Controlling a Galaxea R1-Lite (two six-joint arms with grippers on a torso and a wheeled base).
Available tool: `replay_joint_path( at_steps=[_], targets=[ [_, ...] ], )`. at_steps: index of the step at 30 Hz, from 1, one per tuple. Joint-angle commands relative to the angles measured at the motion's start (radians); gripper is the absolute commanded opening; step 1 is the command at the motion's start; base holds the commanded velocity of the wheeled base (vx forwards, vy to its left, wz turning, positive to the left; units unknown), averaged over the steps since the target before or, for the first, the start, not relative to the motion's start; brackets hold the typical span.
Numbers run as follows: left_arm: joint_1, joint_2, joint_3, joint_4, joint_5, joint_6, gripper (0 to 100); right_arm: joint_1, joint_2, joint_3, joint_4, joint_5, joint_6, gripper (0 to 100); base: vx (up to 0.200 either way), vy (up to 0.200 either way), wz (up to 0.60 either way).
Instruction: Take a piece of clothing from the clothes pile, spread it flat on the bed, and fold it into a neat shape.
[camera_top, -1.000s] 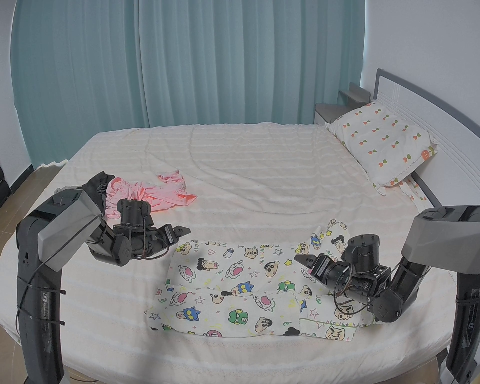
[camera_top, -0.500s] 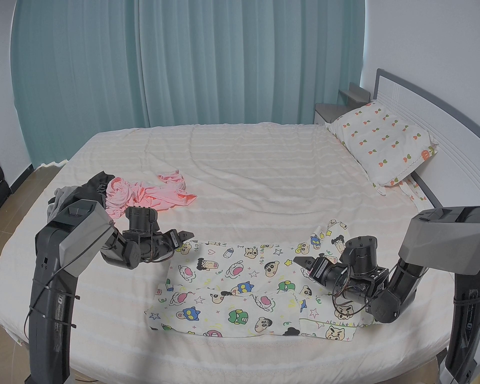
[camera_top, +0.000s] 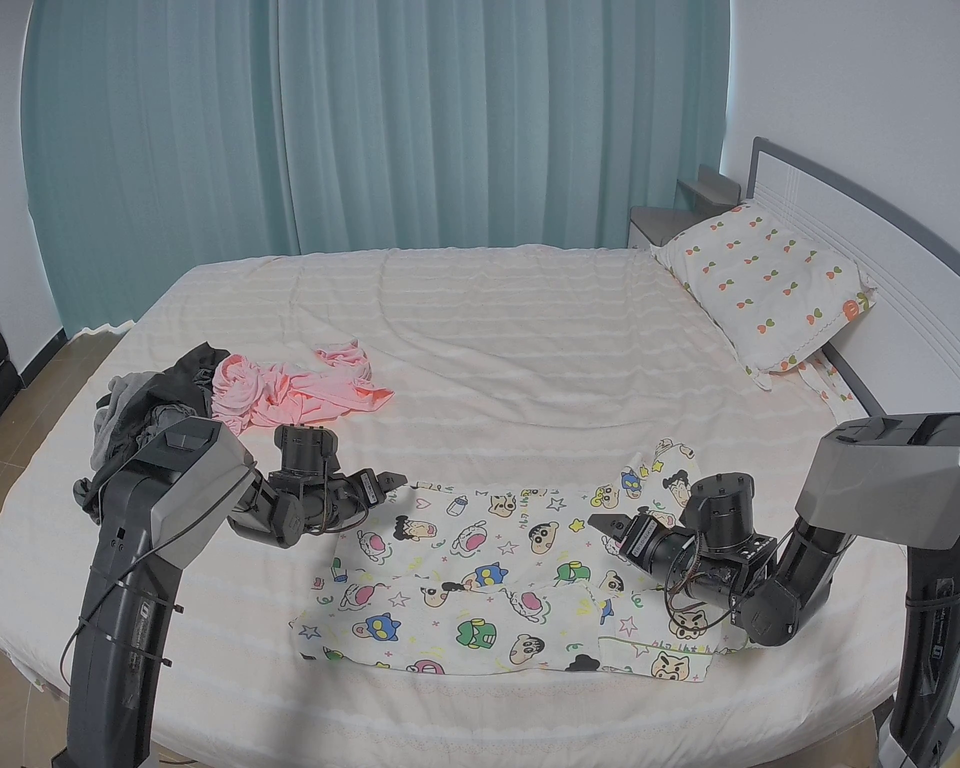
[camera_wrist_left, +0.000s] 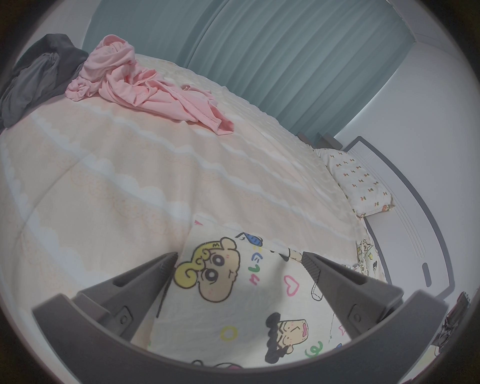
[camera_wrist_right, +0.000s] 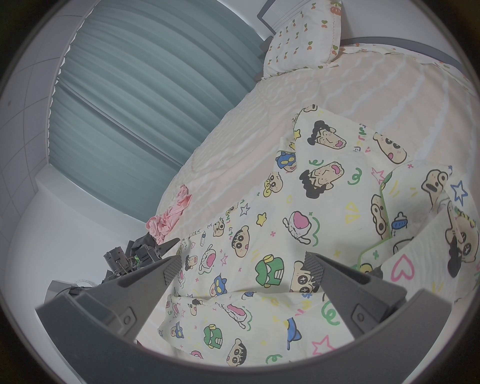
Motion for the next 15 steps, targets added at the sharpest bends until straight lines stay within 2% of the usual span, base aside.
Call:
replay_joint_path(
  at_steps=[1,2,3,6,9,13,15],
  targets=[
    [-0.013,0.026,-0.053,0.032,0.006,-0.003,100,-0.009,-0.01,-0.001,0.0,0.0,-0.004,100,0.0,0.0,0.0],
    [-0.013,0.024,-0.06,0.039,0.014,-0.003,100,-0.018,-0.013,-0.001,0.0,0.0,-0.01,100,0.0,0.0,0.0],
    [-0.013,0.024,-0.064,0.046,0.023,-0.003,0,-0.031,-0.016,-0.004,0.001,0.0,-0.023,100,0.0,0.0,0.0],
    [-0.012,0.021,-0.061,0.049,0.038,-0.005,0,-0.087,-0.015,-0.041,0.018,0.002,-0.076,100,0.0,0.0,0.0],
    [-0.007,0.012,-0.043,0.047,0.041,-0.005,0,-0.181,-0.006,-0.098,0.061,0.005,-0.147,100,0.0,0.0,0.0],
    [-0.001,-0.022,-0.027,0.046,0.076,-0.009,0,-0.279,0.01,-0.216,0.175,0.009,-0.196,100,0.0,0.0,0.0],
    [0.0,-0.026,-0.026,0.044,0.083,-0.015,0,-0.296,0.014,-0.24,0.199,0.009,-0.207,100,0.0,0.0,0.0]
  ],
)
